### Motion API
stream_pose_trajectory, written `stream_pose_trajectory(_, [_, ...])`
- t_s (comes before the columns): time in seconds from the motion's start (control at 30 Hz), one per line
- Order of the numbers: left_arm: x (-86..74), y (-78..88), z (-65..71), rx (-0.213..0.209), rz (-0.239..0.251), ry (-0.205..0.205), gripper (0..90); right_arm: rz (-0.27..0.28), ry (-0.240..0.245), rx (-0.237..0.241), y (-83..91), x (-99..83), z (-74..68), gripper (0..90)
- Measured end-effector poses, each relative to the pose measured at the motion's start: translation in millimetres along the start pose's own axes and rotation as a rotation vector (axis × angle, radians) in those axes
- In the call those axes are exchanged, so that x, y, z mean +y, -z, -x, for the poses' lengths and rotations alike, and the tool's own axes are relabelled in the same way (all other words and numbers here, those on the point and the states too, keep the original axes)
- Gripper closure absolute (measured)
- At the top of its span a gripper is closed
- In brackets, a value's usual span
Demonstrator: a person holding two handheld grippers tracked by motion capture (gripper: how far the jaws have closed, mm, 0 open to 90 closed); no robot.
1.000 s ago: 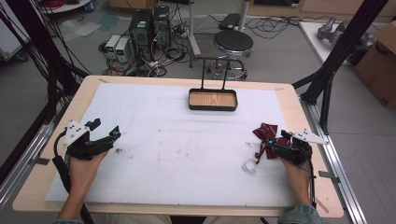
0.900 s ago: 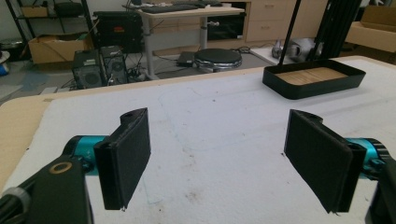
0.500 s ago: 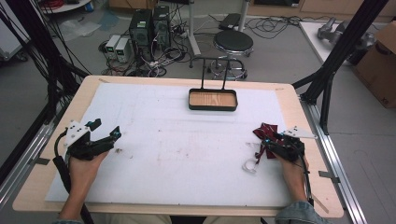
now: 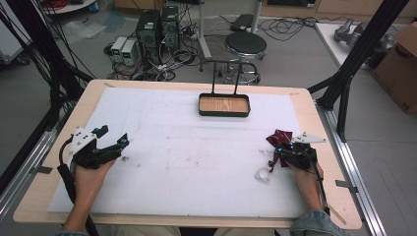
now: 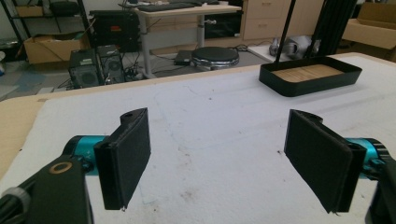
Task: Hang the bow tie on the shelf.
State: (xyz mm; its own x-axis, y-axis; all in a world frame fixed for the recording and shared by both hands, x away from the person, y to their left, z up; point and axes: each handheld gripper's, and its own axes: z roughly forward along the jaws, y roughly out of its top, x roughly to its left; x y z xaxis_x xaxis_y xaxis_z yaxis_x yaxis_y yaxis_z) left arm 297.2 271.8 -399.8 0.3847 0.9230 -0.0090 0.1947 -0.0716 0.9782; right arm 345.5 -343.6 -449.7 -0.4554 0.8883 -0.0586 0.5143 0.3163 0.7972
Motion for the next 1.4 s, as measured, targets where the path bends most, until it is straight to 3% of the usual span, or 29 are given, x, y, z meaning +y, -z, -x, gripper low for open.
stream_pose_trajectory(0.17, [0.3,0.5,0.8,-0.003,-0.001,-0.002,23.0,-0.01,-0.034,0.012,0.1,0.9,1.2,75.0])
stream_pose_trajectory(0.2, [0.3,0.6,0.8,-0.001,-0.001,-0.002,23.0,0.008,-0.025,-0.017,3.4,2.1,-0.1,75.3])
stream_pose_trajectory(0.33, [0.1,-0.1,1.2,-0.001,0.0,-0.002,23.0,0.06,-0.02,-0.039,11.1,6.0,-1.7,75.4])
stream_pose_trajectory(0.53, [-0.5,-0.9,2.6,-0.008,-0.001,-0.001,23.0,0.111,0.001,-0.046,22.5,24.0,-7.5,75.4])
stream_pose_trajectory(0.63, [-0.3,-0.6,2.1,-0.01,0.0,-0.003,23.0,0.129,0.045,-0.053,27.0,41.7,-15.2,75.4])
stream_pose_trajectory(0.77, [0.9,-0.3,2.6,-0.014,0.007,0.004,23.0,0.142,0.065,-0.051,29.2,53.5,-19.7,75.4])
stream_pose_trajectory(0.8, [1.4,-0.1,3.0,-0.014,0.011,0.001,23.0,0.157,0.092,-0.054,31.1,63.8,-23.2,75.4])
stream_pose_trajectory(0.9, [2.5,0.0,3.7,-0.021,0.015,0.0,23.0,0.165,0.106,-0.057,32.8,74.0,-26.1,75.4])
stream_pose_trajectory(0.93, [2.7,0.1,4.0,-0.021,0.015,0.001,23.0,0.176,0.125,-0.057,33.6,84.7,-28.2,75.4])
stream_pose_trajectory(1.17, [2.6,-0.3,4.8,-0.025,0.017,0.0,23.0,0.191,0.17,-0.073,31.3,113.7,-31.7,75.4])
stream_pose_trajectory(1.4, [2.3,-1.3,5.9,-0.03,0.016,0.0,23.0,0.218,0.174,-0.079,19.6,142.5,-29.9,75.4])
